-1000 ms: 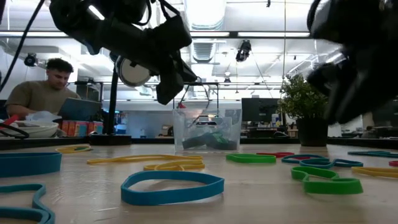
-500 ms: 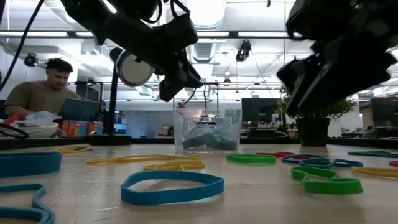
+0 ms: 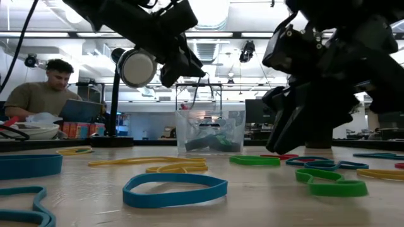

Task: Pick and place rubber bands into bin
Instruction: Put blue rubberband into the transparent bin

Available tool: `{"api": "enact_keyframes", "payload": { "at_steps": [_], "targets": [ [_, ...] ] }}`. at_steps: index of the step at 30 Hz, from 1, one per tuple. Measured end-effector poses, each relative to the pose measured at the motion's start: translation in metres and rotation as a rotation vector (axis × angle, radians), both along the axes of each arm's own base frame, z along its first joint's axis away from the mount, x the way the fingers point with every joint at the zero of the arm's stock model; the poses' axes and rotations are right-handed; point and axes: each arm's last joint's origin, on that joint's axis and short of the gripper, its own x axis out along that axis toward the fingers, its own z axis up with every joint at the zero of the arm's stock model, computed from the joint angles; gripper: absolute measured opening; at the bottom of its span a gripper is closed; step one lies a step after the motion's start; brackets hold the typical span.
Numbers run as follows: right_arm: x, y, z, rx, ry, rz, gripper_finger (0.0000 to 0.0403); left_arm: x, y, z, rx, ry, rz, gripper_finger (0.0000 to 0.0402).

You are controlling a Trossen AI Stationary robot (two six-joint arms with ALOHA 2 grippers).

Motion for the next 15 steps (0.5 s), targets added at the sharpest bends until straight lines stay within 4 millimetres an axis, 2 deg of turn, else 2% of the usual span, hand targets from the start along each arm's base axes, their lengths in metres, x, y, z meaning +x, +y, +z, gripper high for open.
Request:
{"api": "enact_keyframes", "payload": {
  "at_steps": [8,15],
  "targets": [
    [0.003,-0.007,0.000,0.015,0.005,-0.001,0.0090,-0.004,0.000,-0.002,-0.043,0.036,-0.011,0.0135],
    [0.003,-0.007,0.000,0.040,0.015,0.018,0.0084,-0.002,0.011,-0.005,-0.196,0.049,-0.083,0.0135]
  ]
}}
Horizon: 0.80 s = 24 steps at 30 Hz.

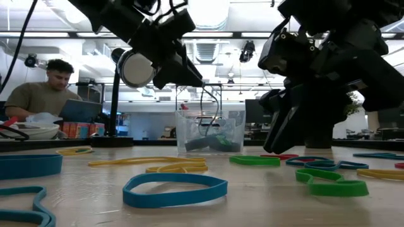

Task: Pick and place rubber bands into bin
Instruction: Put blue rubberband into the transparent bin, then put green rubberband into the transparent bin

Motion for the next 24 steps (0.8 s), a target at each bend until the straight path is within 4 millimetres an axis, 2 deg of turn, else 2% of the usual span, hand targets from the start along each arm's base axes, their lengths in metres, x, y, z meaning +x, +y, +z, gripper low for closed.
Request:
{"api": "enact_keyframes", "payload": {
  "at_steps": [9,14,24],
  "targets": [
    [0.000,0.000,0.000,0.008,0.001,-0.003,0.0081,0.006,0.006,0.011,-0.141,-0.010,-0.066,0.0135],
    [-0.001,0.000,0.000,0.009,0.011,-0.008,0.0075,0.007,0.007,0.016,-0.136,-0.019,-0.056,0.0135],
    [-0.002,-0.001,-0.011,-0.007,0.070,-0.017,0.0081,-0.011,-0.006,0.039,-0.148,-0.091,-0.099,0.0135]
  ]
}}
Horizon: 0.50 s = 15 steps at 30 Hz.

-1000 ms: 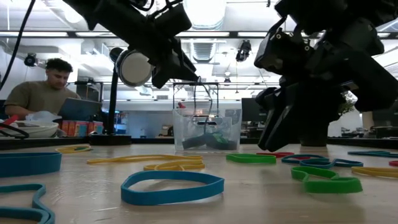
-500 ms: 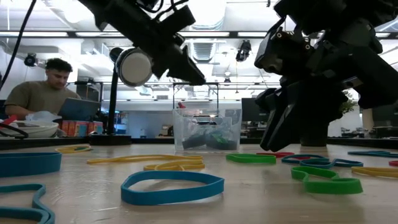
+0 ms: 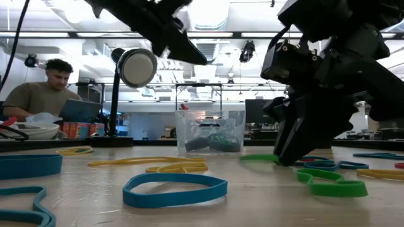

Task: Pick and place rubber bands into bin
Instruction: Put green rubberband into the transparent bin

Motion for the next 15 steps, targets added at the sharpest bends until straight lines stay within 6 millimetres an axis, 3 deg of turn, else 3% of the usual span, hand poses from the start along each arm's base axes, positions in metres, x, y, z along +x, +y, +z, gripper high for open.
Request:
{"api": "enact_keyframes", "payload": {
  "at_steps": [5,12,15],
  "targets": [
    [0.001,0.000,-0.003,-0.010,0.005,-0.009,0.0074,-0.015,-0.011,0.016,-0.021,-0.053,-0.033,0.0135],
    [0.003,0.001,0.000,-0.056,-0.007,0.031,0.0016,-0.037,-0.025,0.032,-0.062,-0.083,-0.075,0.0135],
    [0.004,0.001,0.001,-0.065,-0.009,0.046,0.0009,-0.046,-0.031,0.037,-0.092,-0.082,-0.087,0.0135]
  ]
}}
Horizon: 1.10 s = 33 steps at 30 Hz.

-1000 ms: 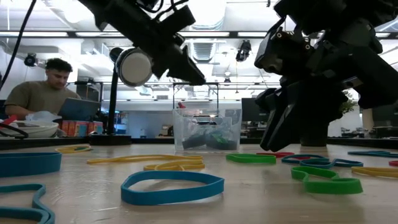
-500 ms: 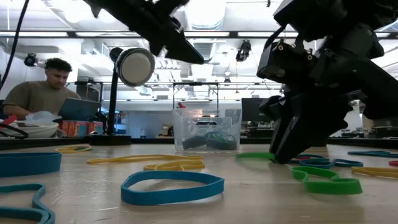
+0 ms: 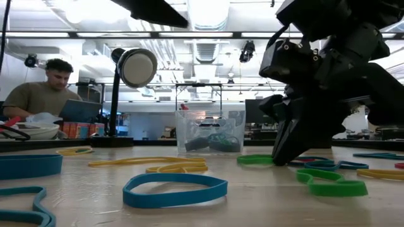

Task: Pick and place rubber bands into bin
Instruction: Put green rubberband into the transparent bin

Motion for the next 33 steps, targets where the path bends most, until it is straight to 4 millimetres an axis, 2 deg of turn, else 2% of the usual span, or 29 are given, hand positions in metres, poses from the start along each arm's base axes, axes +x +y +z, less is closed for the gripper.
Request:
{"api": "enact_keyframes", "payload": {
  "at_steps": [7,14,24,33],
  "targets": [
    [0.007,0.002,0.010,-0.074,-0.050,0.027,0.0008,-0.017,-0.018,-0.004,-0.088,0.080,-0.028,0.0135],
    [0.016,0.003,0.033,-0.163,-0.105,0.054,0.0008,-0.033,-0.035,-0.029,-0.103,0.132,-0.025,0.0135],
    [0.030,0.003,0.071,-0.377,-0.105,0.056,0.0008,-0.053,-0.045,-0.072,-0.224,0.202,0.034,0.0135],
    [0.041,-0.003,0.106,-0.628,-0.105,0.011,0.0008,-0.058,-0.047,-0.089,-0.278,0.184,0.042,0.0135]
  ]
}}
